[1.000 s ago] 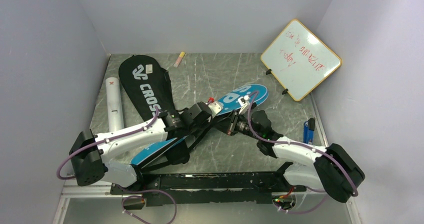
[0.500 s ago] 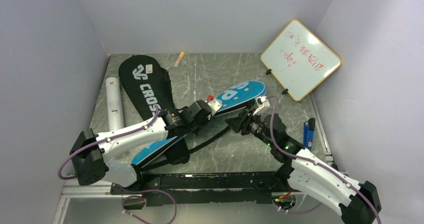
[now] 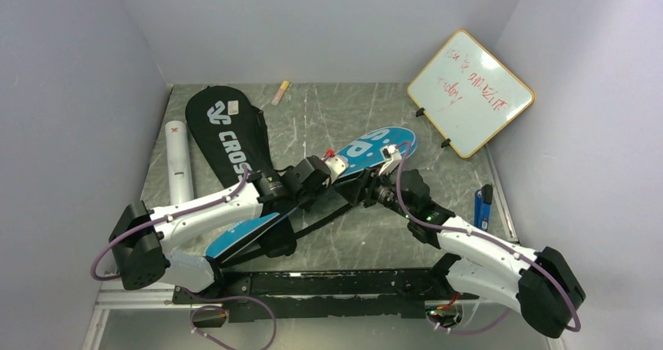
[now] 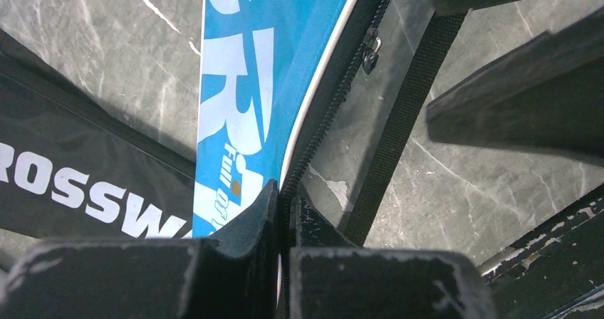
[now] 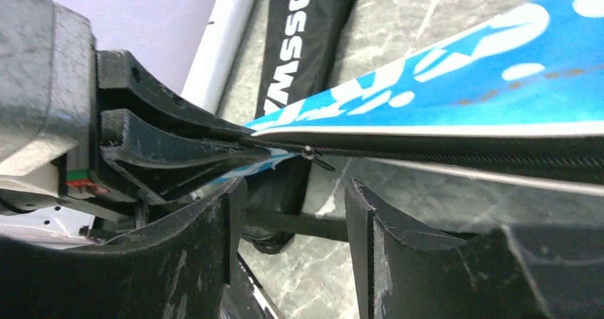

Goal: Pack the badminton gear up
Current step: Zip the racket bag at the center of the board.

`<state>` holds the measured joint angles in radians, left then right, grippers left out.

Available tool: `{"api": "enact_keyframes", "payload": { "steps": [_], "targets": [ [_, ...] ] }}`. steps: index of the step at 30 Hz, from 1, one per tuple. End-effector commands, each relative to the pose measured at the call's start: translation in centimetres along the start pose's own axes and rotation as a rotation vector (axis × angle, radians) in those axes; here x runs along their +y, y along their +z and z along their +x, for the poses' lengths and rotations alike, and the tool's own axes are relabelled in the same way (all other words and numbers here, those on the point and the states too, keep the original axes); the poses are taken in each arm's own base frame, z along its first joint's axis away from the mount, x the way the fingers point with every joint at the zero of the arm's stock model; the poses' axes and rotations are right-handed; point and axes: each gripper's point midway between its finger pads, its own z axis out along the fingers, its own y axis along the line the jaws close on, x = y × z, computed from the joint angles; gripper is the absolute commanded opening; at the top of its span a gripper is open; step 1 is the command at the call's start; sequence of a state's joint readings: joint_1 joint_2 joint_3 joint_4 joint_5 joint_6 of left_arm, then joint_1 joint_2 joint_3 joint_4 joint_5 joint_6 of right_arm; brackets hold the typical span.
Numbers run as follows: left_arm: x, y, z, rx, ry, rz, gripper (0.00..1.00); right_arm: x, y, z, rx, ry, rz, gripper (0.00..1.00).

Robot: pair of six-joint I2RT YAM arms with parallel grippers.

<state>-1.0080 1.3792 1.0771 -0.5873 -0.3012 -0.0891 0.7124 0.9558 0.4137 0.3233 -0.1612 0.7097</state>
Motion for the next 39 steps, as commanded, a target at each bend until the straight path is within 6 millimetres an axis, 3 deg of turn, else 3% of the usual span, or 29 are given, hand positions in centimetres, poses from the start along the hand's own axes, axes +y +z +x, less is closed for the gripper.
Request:
{"api": "enact_keyframes", "payload": {
  "steps": [1, 11, 13, 16, 22, 25, 30, 39],
  "targets": [
    [-0.5, -0.5, -2.9, -0.090, -0.013, 0.042, 0.05, 3.0, 0.7, -2.0, -0.077, 0.013, -0.146, 0.58],
    [-1.0, -0.3, -2.9, -0.086, -0.011, 0.069, 0.05, 1.1, 1.3, -0.8, -0.059, 0.033, -0.080, 0.55],
    [-1.1, -0.3, -2.9, -0.086, -0.012, 0.078, 0.05, 0.8, 1.3, -0.6, -0.061, 0.048, -0.073, 0.52],
    [-1.3, -0.3, -3.0, -0.089, -0.014, 0.093, 0.05, 0.4, 1.5, -0.4, -0.064, 0.077, -0.059, 0.41],
    [-1.9, -0.3, -3.0, -0.088, -0.009, 0.129, 0.05, 0.6, 1.8, 0.1, -0.050, 0.075, -0.086, 0.33],
    [-2.1, -0.2, -3.0, -0.086, -0.006, 0.141, 0.05, 0.8, 2.0, 0.3, -0.040, 0.060, -0.104, 0.33],
    [-2.4, -0.1, -3.0, -0.084, -0.003, 0.160, 0.05, 0.3, 2.1, 0.2, -0.051, 0.044, -0.086, 0.44],
    [-2.4, -0.2, -3.3, -0.090, -0.012, 0.179, 0.05, 0.8, 1.9, 0.5, -0.063, 0.050, -0.136, 0.41]
  ]
}}
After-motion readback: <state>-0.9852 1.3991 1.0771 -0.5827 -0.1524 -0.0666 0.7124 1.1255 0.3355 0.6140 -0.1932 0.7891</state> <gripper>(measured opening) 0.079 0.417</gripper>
